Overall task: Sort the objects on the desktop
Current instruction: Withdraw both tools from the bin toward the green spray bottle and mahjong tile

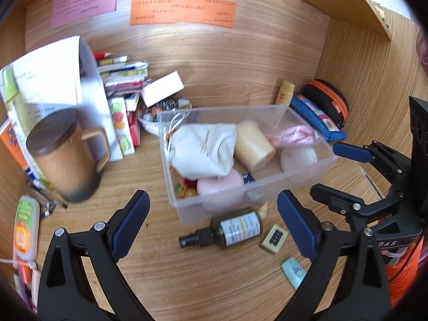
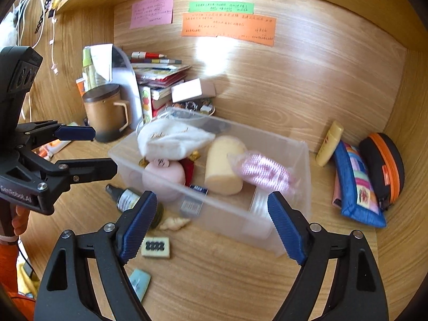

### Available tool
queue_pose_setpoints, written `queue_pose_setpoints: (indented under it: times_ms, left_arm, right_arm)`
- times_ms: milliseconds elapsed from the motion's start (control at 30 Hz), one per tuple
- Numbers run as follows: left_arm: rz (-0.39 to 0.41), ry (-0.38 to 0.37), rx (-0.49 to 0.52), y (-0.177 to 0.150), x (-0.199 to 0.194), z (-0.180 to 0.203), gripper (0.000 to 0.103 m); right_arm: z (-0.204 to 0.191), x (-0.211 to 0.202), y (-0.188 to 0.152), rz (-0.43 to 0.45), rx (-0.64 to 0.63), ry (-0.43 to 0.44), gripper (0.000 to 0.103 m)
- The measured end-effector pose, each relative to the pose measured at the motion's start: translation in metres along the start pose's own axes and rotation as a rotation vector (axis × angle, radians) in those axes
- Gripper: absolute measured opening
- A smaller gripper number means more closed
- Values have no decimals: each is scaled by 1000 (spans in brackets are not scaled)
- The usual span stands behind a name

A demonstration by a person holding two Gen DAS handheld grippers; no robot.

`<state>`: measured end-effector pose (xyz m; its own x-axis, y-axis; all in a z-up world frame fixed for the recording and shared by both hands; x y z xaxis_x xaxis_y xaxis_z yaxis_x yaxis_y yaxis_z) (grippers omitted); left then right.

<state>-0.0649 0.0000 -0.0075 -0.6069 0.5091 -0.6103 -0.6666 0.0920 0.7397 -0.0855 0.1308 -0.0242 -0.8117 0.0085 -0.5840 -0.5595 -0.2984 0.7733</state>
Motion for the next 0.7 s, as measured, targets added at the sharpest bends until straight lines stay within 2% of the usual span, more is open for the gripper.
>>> queue_pose_setpoints:
  times_ms: [367, 700]
  left_arm:
    - [-55, 29, -58, -28, 13, -6, 97]
    - [-86, 17, -130, -49, 19, -18, 97]
  right_arm:
    - [-23, 12, -30, -87, -42, 62, 83]
    - [-47, 36, -51, -182, -94, 106, 83]
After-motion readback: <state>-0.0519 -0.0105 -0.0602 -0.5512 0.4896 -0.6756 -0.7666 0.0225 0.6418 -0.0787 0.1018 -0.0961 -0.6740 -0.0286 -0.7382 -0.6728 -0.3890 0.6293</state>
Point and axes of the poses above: each gripper's, at about its wrist camera, not at the fingertips, and x roughly the way its jaws point, z to its right, y to its top, the point moved 2 cm from there along x, roughly the way its jaws point, and after that the axes turned 15 degrees about -y, right-handed, at the moved point
